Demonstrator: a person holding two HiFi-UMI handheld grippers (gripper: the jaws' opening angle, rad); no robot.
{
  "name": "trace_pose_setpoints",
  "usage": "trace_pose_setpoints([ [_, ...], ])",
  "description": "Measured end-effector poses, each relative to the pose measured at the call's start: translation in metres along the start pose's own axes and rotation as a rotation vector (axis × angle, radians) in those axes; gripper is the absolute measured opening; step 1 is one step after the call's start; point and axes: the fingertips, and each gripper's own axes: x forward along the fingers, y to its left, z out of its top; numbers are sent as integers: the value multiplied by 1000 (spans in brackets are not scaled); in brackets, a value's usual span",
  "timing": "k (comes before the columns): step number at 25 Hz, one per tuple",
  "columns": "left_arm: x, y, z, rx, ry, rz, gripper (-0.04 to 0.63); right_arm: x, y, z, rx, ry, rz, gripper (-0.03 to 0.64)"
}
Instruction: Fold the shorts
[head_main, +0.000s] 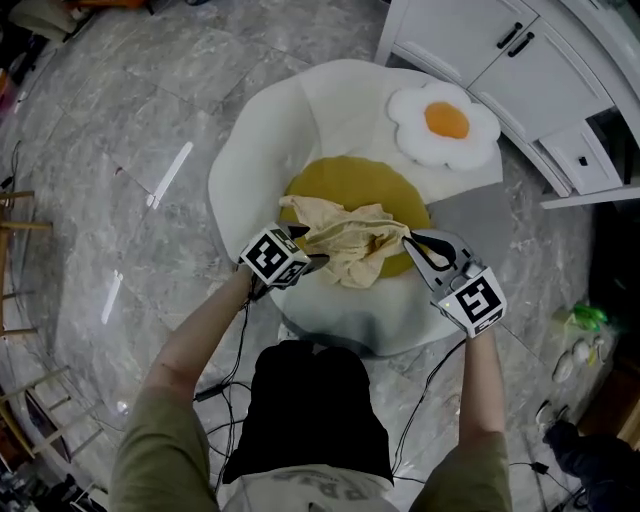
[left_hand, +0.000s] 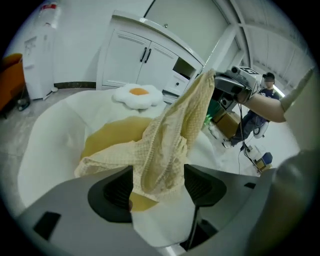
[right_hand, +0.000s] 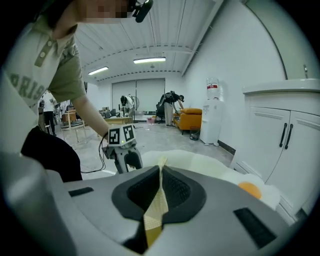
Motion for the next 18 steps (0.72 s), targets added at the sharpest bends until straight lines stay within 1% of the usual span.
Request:
trace_pose_setpoints([
  [3, 23, 4, 5, -16, -25, 4, 306, -9, -5, 3, -21, 8, -4, 35],
  [4, 25, 5, 7, -19, -29, 4, 289, -12, -8, 4, -23, 15, -11, 35],
  [6, 17, -2, 16, -50, -65, -18, 125, -18, -13, 6, -22, 36, -31, 35],
  [7, 9, -9, 23, -77, -91, -44, 90, -21, -14, 7, -19, 49, -37, 35],
  [9, -12, -28, 37, -136, -135, -111, 61, -26, -12, 9, -6, 73, -29, 35],
  [11, -33, -44, 53, -182, -165, -164, 49, -27, -3, 14, 4, 89, -4, 35],
  [14, -63, -58, 84, -229, -215, -190, 41, -22, 18, 25, 12, 87, 39, 35],
  [16, -78, -65, 103, -273, -254, -211, 41, -14, 35, 30, -17, 100, 58, 35],
  [18, -85, -70, 116, -322, -285, -243, 43, -4, 49, 32, -64, 119, 57, 35],
])
